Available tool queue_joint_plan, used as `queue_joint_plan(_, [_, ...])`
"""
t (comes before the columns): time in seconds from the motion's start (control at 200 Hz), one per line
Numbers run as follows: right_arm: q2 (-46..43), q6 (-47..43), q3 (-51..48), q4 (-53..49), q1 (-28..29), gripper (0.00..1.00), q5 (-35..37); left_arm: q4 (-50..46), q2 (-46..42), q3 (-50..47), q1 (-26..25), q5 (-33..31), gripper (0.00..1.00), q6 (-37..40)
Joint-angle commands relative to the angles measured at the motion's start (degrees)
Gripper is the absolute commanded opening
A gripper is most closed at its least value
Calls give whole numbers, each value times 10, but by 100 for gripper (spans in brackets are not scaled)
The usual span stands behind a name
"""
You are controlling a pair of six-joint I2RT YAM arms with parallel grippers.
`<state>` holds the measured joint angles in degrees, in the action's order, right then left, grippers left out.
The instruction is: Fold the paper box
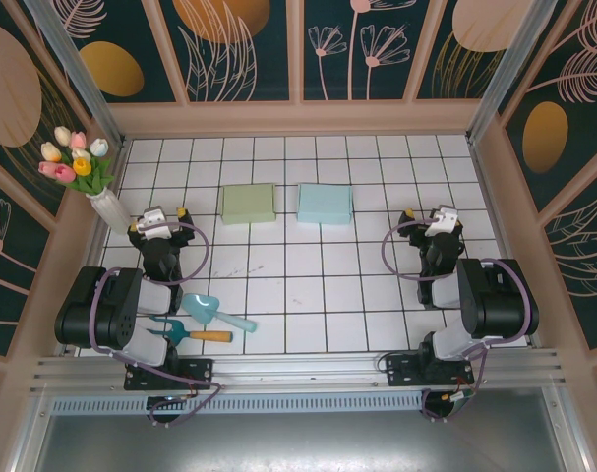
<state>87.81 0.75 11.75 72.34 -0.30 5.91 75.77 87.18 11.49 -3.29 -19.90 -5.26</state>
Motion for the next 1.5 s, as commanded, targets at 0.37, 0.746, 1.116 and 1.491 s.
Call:
queue_joint_plan(0.37, [4,8,9,4,-3,99,-11,4,1,6,4,7,99,-4])
queue_joint_plan(0.746, [4,9,10,3,-4,99,-11,5,1,5,4,7,99,-4])
queue_joint_plan(1.116, [4,9,9,3,-4,99,-11,4,1,6,4,8,99,-4])
queue_joint_plan(1.491, [4,8,9,4,-4,99,-11,-11,6,16,17,34,99,-9])
